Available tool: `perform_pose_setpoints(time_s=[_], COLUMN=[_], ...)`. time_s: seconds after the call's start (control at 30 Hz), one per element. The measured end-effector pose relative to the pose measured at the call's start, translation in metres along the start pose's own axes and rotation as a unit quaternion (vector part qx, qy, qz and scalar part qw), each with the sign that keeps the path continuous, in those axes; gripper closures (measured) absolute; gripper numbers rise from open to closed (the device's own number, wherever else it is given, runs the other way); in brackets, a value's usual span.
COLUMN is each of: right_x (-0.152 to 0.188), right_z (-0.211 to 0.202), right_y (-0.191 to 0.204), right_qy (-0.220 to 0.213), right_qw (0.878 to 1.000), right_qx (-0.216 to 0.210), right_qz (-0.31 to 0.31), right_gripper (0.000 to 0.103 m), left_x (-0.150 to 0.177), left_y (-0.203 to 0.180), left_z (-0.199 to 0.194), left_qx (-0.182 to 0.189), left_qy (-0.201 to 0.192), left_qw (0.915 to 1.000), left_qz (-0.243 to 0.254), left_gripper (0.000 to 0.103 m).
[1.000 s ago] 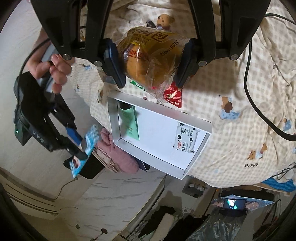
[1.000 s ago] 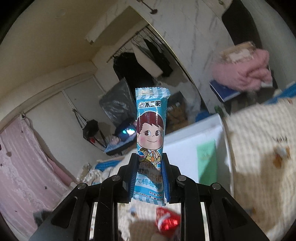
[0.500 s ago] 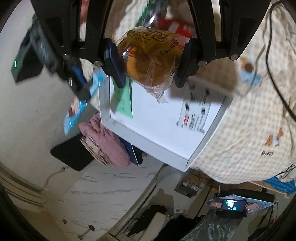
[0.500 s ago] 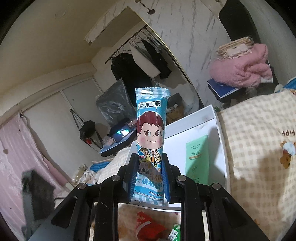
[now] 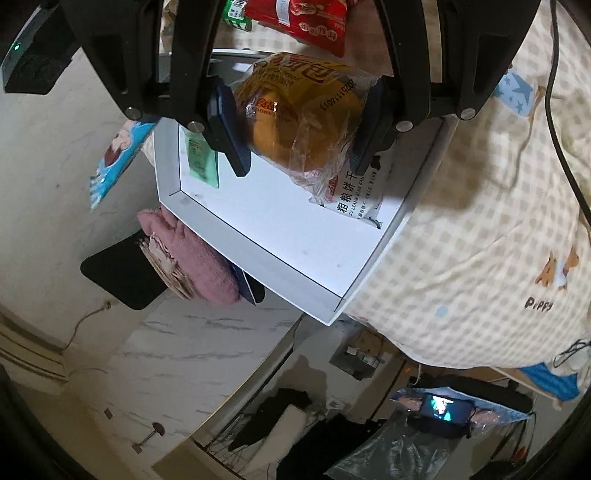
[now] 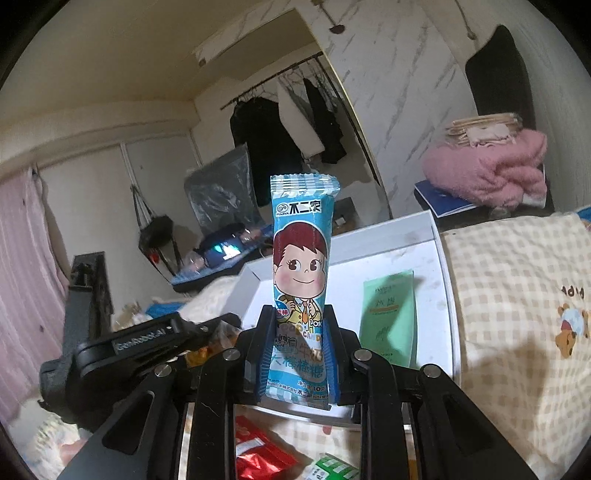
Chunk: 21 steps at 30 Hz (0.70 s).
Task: Organize objects
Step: 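Carry the bread bun and candy pack over the white tray with both tools, then lower the bun and candy pack into the tray and open both tools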
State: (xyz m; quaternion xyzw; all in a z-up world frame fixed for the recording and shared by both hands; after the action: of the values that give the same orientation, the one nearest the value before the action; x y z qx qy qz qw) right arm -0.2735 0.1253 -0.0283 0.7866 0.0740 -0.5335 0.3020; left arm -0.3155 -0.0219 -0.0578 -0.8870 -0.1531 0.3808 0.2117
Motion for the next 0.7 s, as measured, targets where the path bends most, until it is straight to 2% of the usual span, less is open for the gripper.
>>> perform_pose_setpoints(time_s=[0.17,0.37,0.4,0.47,0.6,0.67,0.7], right_x=[0.008,0.018,0.019,0.022,0.025,0.026,0.026], right_z=[0.006,0.016,0.018,0.02,0.023,0.024,0.024], right_y=[-0.003,-0.01,-0.012,-0.014,-0.008,-0.004,-0.002], right_qy=[0.001,0.025,0.03,0.037,0.047,0.05,0.049], right_qw=[1.0,0.999,0.999,0.999,0.997,0.996,0.995], right_qx=[0.016,0.03,0.031,0.035,0.052,0.062,0.065], right_qz=[-0.014,-0.012,-0.01,-0.009,-0.034,-0.049,-0.057], right_gripper=[0.077,0.077,0.077,0.077,0.076,0.067,0.05], left_x=[0.001,0.007,0.007,0.007,0.004,0.001,-0.001], left_y=[-0.009,-0.015,-0.016,-0.015,-0.013,-0.011,-0.011], left_z=[-0.004,0.011,0.009,0.008,0.001,-0.003,-0.005], left_qx=[-0.003,-0.026,-0.028,-0.045,-0.026,-0.02,-0.02], left_qy=[-0.024,-0.014,-0.016,-0.011,-0.019,-0.023,-0.027], left_qw=[0.9993,0.9981,0.9979,0.9972,0.9987,0.9991,0.9991], left_qz=[0.028,0.055,0.055,0.058,0.04,0.028,0.025], left_gripper=[0.043,0.042,0.04,0.026,0.023,0.02,0.02])
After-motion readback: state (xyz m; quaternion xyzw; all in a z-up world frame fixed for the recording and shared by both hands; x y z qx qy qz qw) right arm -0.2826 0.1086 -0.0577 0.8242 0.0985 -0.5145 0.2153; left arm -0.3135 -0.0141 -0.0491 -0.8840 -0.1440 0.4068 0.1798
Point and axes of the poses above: each gripper's, at about its wrist camera, not at the fingertips, and z roughly the way its jaws point, y to its left, x to its underside, the point moved 7 cm from there along z, roughly the way its jaws point, and after that the axes turned 12 degrees about -x, right-handed, at the moved point
